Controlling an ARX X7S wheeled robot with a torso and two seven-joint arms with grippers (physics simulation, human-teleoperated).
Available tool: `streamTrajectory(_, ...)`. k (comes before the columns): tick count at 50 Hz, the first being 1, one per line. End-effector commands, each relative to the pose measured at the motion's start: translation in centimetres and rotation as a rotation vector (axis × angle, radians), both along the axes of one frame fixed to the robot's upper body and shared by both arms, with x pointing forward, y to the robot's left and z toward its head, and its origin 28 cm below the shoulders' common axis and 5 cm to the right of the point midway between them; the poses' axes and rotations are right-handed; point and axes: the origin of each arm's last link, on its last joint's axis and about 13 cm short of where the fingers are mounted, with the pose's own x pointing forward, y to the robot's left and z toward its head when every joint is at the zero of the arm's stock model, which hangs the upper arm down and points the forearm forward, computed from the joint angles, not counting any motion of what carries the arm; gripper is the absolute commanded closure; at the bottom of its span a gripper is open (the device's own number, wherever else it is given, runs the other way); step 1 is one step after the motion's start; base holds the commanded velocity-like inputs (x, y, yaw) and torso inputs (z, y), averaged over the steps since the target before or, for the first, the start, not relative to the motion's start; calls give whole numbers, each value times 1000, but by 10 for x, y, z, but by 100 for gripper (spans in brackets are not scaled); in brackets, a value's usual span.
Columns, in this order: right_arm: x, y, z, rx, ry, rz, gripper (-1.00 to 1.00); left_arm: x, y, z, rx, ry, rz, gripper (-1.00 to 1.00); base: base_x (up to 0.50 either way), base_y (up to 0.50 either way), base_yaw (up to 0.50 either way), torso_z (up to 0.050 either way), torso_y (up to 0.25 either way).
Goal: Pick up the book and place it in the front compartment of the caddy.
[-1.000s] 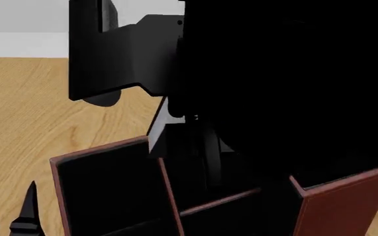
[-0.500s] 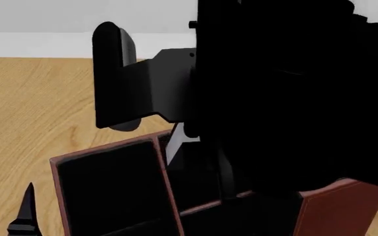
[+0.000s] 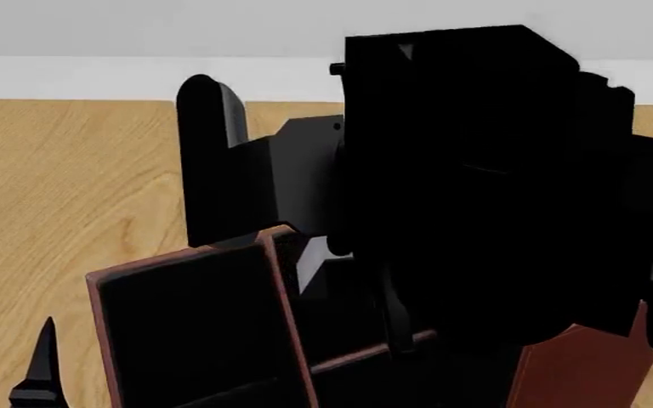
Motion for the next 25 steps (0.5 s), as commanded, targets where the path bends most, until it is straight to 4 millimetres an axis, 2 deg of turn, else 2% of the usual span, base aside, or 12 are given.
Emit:
streamTrajectory(1,4,8,3,-30,-79,56,100,1,1,2,-15,-18,-16,-100,0,0,0,0,0)
streamTrajectory(25,15,14,-14,-41,-104,96,100,2,1,2,-15,-16,-14,-100,0,0,0,0,1)
